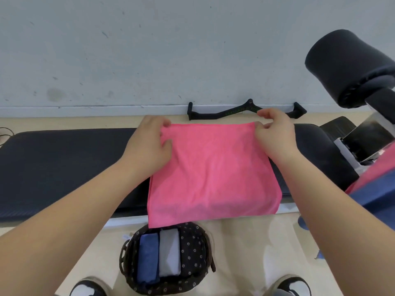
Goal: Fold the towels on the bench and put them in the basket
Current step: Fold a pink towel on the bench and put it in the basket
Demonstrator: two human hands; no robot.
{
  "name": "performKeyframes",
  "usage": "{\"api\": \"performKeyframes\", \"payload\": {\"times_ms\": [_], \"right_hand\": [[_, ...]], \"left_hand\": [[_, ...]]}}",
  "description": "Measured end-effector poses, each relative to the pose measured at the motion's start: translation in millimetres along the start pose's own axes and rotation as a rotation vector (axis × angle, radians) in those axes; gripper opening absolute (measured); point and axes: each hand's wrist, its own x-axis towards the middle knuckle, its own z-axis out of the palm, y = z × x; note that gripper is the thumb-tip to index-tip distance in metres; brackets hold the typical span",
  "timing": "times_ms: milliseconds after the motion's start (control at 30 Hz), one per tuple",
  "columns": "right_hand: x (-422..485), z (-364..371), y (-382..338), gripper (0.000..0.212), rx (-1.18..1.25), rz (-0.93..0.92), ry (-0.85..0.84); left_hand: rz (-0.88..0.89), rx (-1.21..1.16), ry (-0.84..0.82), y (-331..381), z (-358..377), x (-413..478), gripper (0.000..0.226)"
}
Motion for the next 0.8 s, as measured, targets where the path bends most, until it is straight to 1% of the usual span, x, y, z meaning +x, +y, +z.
{"api": "performKeyframes", "payload": {"times_ms": [67,133,167,200,267,333,367,400,467,533,567,633,700,733,800], "right_hand": [[-10.0,-12.3,-1.5,0.020,-0.088,-0.091,-0.009],[-25.3,-29.5,-2.9,0.006,-0.163,-0.108,-0.067],[-34.7,-38.9,-3.9,0.010,-0.220,-0.093,-0.122],[-44.0,-48.3,-4.4,0.018,-0.288,-0.063,-0.194],[-62.1,-64.4,-6.7,0.039,-0.415,0.068,-0.392],[-78.7,-73.0,-6.6,0.058,-0.498,0.238,-0.584],[-86.6,-74.7,-3.1,0.062,-0.504,0.293,-0.632],[-94.6,-75.5,1.7,0.064,-0.490,0.322,-0.640],[-109.7,-75.3,15.4,0.064,-0.424,0.354,-0.598],[-123.9,-73.5,30.2,0.057,-0.334,0.410,-0.546],[-129.9,-72.5,37.2,0.051,-0.242,0.459,-0.517],[-138.8,-69.2,47.3,0.041,0.061,0.606,-0.454],[-144.0,-65.5,51.8,0.036,0.345,0.730,-0.442],[-145.1,-64.1,54.0,0.034,0.418,0.756,-0.454],[-144.9,-62.5,55.3,0.028,0.479,0.767,-0.490]], "left_hand": [[0.129,0.138,-0.060,1.0,-2.2,-17.6,0.022],[0.226,0.185,-0.145,3.4,-1.7,-37.8,0.011],[0.276,0.207,-0.185,6.4,-0.9,-48.2,0.011],[0.336,0.231,-0.207,8.3,1.2,-57.6,0.015],[0.426,0.304,-0.222,10.8,6.5,-73.0,0.024],[0.428,0.356,-0.193,11.4,9.1,-83.9,0.033],[0.404,0.372,-0.192,11.9,8.2,-88.8,0.035],[0.399,0.390,-0.198,11.8,7.0,-94.2,0.035],[0.441,0.441,-0.226,10.0,4.8,-108.9,0.032],[0.469,0.505,-0.307,6.3,3.5,-122.4,0.040],[0.476,0.529,-0.329,3.8,3.0,-126.8,0.046],[0.506,0.533,-0.306,-2.5,5.1,-130.3,0.049],[0.526,0.537,-0.278,-6.7,8.5,-129.6,0.050],[0.540,0.554,-0.260,-9.4,12.8,-129.0,0.051],[0.554,0.614,-0.235,-13.7,23.6,-129.4,0.052]]}}
